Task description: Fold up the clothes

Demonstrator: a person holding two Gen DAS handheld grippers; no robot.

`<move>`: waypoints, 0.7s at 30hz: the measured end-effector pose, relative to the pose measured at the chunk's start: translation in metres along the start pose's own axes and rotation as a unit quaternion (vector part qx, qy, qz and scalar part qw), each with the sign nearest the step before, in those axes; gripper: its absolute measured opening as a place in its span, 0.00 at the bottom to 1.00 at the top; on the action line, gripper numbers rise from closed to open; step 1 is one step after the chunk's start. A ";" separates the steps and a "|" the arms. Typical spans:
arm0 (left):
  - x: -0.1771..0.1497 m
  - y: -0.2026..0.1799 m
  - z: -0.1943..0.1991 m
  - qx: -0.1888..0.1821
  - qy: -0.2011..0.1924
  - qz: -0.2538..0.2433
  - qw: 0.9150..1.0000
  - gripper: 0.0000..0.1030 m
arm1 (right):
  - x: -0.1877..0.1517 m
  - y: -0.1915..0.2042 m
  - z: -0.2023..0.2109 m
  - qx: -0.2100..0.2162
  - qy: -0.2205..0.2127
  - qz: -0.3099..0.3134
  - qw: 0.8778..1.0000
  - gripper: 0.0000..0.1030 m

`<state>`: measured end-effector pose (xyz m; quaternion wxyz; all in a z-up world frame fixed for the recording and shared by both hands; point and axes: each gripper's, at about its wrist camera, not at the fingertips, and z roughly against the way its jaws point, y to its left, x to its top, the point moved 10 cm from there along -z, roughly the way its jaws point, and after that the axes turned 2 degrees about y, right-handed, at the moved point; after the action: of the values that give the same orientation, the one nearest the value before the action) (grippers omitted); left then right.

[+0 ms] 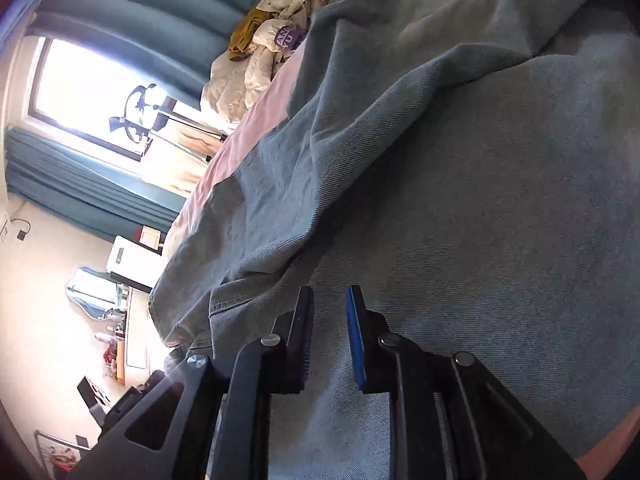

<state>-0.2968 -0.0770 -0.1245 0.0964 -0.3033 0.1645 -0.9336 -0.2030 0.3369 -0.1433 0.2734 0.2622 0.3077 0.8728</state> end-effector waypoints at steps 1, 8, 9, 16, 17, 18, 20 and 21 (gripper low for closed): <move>0.001 -0.003 -0.005 -0.004 0.006 -0.006 1.000 0.13 | -0.001 0.001 -0.002 -0.003 0.000 0.006 1.000 0.19; 0.013 -0.014 -0.026 -0.027 0.040 -0.024 0.999 0.13 | -0.006 0.006 -0.019 -0.004 0.012 0.009 1.000 0.24; 0.016 -0.015 -0.026 -0.032 0.044 -0.021 0.998 0.13 | -0.006 0.007 -0.021 -0.003 0.014 0.009 1.000 0.24; 0.005 -0.011 -0.056 -0.002 0.126 -0.022 0.992 0.13 | -0.018 0.018 -0.035 0.008 0.034 0.012 0.999 0.24; 0.003 -0.009 -0.061 0.000 0.134 -0.022 0.991 0.13 | -0.019 0.019 -0.037 0.008 0.036 0.014 0.999 0.24; 0.002 -0.011 -0.064 -0.006 0.138 -0.027 0.990 0.13 | -0.020 0.021 -0.038 0.008 0.038 0.014 0.999 0.24; 0.002 -0.020 -0.066 -0.043 0.141 -0.035 0.988 0.13 | -0.021 0.021 -0.040 0.005 0.037 0.015 0.999 0.24; 0.005 -0.019 -0.065 -0.045 0.140 -0.025 0.989 0.13 | -0.022 0.022 -0.040 0.003 0.037 0.016 0.999 0.24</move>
<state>-0.3416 -0.0452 -0.1643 0.0346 -0.1774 0.2108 -0.9607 -0.2196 0.2931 -0.1619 0.2470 0.2353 0.3163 0.8852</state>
